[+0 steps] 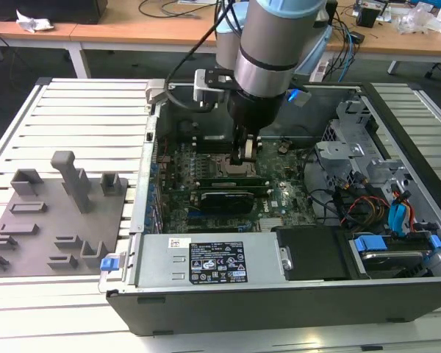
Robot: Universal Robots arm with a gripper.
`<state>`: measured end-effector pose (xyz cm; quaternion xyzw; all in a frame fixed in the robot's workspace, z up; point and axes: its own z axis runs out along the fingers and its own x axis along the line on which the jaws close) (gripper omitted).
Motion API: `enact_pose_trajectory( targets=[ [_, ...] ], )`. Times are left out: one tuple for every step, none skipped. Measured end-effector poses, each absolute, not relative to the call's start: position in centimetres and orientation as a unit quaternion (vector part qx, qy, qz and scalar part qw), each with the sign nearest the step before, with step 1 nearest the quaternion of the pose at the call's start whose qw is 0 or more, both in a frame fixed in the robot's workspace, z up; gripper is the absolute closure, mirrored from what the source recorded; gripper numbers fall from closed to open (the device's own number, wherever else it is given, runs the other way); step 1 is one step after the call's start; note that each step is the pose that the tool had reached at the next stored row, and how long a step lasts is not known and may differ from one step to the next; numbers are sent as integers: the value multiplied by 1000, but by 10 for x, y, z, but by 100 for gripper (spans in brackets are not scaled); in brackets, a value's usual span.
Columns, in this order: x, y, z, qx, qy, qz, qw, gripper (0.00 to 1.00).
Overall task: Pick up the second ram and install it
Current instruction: 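Press down the second ram until it locks into place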
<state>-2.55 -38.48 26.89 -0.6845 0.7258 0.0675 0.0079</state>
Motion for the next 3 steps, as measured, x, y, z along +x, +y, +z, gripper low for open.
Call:
enact_pose_trajectory(
  targets=[
    [-26, -385, 269, -685, 726, 68, 8, 89],
    [-26, -385, 269, -685, 726, 68, 8, 89],
    [-26, -385, 269, -685, 726, 68, 8, 89]
  ],
)
